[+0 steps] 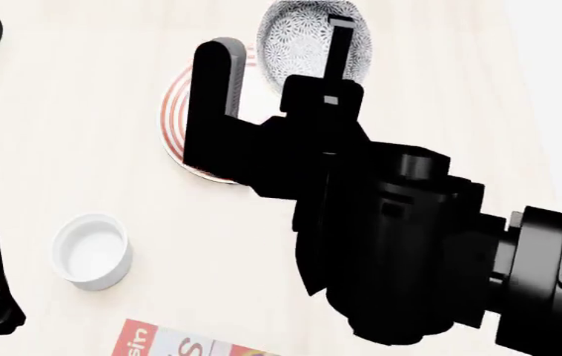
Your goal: Pick the akita bowl on the cookies box and place it on the plate.
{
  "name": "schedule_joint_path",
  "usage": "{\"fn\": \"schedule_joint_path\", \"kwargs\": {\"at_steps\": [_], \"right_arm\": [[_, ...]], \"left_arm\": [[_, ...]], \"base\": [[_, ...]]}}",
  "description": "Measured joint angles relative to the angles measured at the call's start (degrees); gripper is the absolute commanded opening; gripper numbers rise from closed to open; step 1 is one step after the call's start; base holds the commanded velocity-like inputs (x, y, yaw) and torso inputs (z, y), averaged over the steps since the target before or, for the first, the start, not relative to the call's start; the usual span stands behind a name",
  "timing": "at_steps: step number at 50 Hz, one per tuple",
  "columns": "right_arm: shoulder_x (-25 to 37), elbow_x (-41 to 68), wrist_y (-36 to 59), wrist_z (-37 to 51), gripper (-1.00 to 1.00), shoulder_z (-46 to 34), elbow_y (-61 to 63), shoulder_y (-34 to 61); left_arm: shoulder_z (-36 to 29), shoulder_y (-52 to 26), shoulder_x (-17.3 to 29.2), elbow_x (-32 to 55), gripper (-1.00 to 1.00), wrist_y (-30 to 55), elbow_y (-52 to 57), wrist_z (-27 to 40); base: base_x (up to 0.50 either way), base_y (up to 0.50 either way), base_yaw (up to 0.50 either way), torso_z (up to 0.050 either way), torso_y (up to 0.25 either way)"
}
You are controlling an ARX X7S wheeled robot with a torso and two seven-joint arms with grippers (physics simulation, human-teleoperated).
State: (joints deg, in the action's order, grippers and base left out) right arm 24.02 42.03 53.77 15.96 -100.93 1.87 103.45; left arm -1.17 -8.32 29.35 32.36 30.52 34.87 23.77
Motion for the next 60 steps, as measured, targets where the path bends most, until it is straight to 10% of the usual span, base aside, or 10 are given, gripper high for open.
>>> {"fn": "schedule_joint_path", "kwargs": {"at_steps": [60], "right_arm": [[-22.6, -12.6, -22.4, -6.2, -1.00, 0.6, -43.6, -13.0]], "left_arm": [[0.2, 5.6, 0.4, 1.1, 1.00, -8.3, 0.5, -4.8]], "base": [[0.00, 0.00, 0.00, 0.001, -0.047]]}}
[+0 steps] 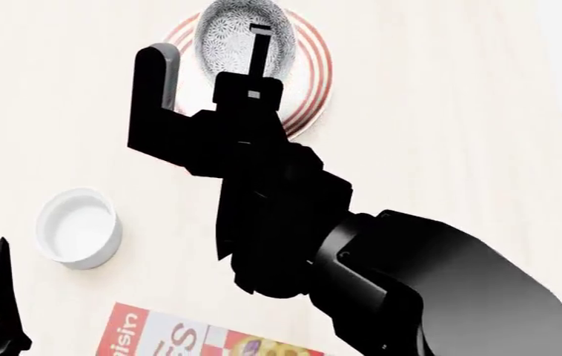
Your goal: Pick the akita bowl on the cookies box and place it on the plate.
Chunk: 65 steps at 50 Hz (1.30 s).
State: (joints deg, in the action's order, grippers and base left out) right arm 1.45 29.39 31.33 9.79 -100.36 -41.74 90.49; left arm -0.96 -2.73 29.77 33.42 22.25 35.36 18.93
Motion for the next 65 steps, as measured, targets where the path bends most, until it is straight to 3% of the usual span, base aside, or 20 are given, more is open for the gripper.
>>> {"fn": "schedule_joint_path", "kwargs": {"at_steps": [41, 42, 55, 65], "right_arm": [[-1.4, -14.0, 0.0, -6.0, -1.00, 10.0, -3.4, -7.0], [-1.4, -14.1, 0.0, -6.1, 1.00, 10.1, -3.5, -7.1], [-1.2, -16.3, 0.6, -6.1, 1.00, 10.9, -3.1, -6.3], [2.2, -16.1, 5.0, -5.8, 1.00, 11.3, 5.6, -5.0]], "left_arm": [[-0.1, 0.7, 0.2, 0.7, 1.00, -0.3, -0.7, 0.0], [-0.1, 0.7, 0.2, 0.7, 1.00, -0.4, -0.7, 0.0], [-0.3, 0.7, 0.3, 0.9, 1.00, -0.3, -0.7, 0.1], [-0.3, 0.6, 0.5, 1.1, 1.00, -0.1, -0.2, 0.4]], "base": [[0.00, 0.00, 0.00, 0.000, 0.000], [0.00, 0.00, 0.00, 0.000, 0.000], [0.00, 0.00, 0.00, 0.000, 0.000], [0.00, 0.00, 0.00, 0.000, 0.000]]}}
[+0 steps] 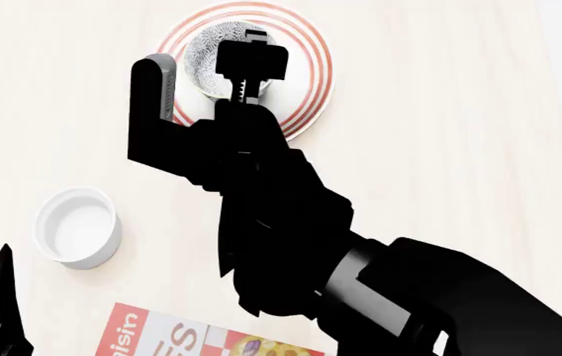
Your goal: Pick the akita bowl on the cookies box and place it on the plate.
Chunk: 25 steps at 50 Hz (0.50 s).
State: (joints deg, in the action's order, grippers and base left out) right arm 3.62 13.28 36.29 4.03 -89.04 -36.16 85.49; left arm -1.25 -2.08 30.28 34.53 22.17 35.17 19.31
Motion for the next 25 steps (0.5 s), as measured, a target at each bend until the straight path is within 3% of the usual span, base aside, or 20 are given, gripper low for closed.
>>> {"fn": "schedule_joint_path", "kwargs": {"at_steps": [14, 25], "right_arm": [[13.6, 2.9, 14.5, 1.6, 1.00, 1.5, 32.1, 4.0], [28.1, 7.4, 22.8, 7.8, 1.00, 9.6, 59.8, 2.9]], "left_arm": [[0.4, 0.2, 0.2, 0.0, 1.00, 0.0, 0.0, 0.6], [1.0, 0.3, 0.0, -0.5, 1.00, -0.2, 0.0, 1.8]], "base": [[0.00, 0.00, 0.00, 0.000, 0.000], [0.00, 0.00, 0.00, 0.000, 0.000]]}}
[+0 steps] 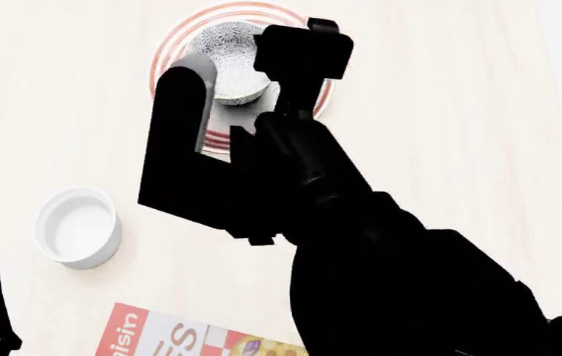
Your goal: Pick the akita bowl on the cookies box and place it on the plate.
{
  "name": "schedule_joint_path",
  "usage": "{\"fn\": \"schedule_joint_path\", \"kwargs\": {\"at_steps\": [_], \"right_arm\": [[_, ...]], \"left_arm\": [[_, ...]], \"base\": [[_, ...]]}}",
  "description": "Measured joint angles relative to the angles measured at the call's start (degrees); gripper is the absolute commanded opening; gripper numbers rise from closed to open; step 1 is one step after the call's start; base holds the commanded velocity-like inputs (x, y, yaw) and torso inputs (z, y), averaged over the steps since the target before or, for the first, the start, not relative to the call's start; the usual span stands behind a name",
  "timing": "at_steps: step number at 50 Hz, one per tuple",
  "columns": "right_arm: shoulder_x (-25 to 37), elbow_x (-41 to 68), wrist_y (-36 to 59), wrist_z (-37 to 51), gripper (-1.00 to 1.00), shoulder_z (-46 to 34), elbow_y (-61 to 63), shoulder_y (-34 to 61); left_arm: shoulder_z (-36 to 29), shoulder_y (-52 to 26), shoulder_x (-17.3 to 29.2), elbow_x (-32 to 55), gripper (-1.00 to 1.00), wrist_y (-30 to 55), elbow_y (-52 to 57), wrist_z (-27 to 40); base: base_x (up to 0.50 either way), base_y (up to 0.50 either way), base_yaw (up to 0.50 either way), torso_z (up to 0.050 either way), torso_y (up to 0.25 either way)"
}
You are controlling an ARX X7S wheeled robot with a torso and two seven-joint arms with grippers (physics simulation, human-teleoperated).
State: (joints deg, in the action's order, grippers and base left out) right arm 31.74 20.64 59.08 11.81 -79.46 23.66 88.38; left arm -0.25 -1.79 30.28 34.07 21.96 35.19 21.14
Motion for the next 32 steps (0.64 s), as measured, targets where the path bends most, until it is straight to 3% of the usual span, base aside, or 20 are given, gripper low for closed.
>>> {"fn": "schedule_joint_path", "kwargs": {"at_steps": [6, 11, 23, 32], "right_arm": [[9.1, 2.8, -1.9, 8.1, 1.00, 6.9, 12.6, -6.8], [18.0, 3.1, -8.8, 18.0, 1.00, 9.8, 21.7, -14.5], [40.9, -0.8, -43.6, 49.9, 1.00, 2.5, 30.4, -24.7], [50.9, -5.6, -64.1, 66.3, 1.00, -1.7, 29.6, -31.1]], "left_arm": [[0.9, 0.3, -0.6, -1.6, 1.00, -2.0, 1.1, 1.3], [2.8, 0.9, -1.3, -2.2, 1.00, -4.1, 3.2, 2.7], [9.2, 3.9, -4.4, -6.1, 1.00, -13.5, 9.4, 6.0], [12.7, 6.4, -7.7, -8.5, 1.00, -21.8, 11.1, 6.6]], "base": [[0.00, 0.00, 0.00, 0.000, 0.000], [0.00, 0.00, 0.00, 0.000, 0.000], [0.00, 0.00, 0.00, 0.000, 0.000], [0.00, 0.00, 0.00, 0.000, 0.000]]}}
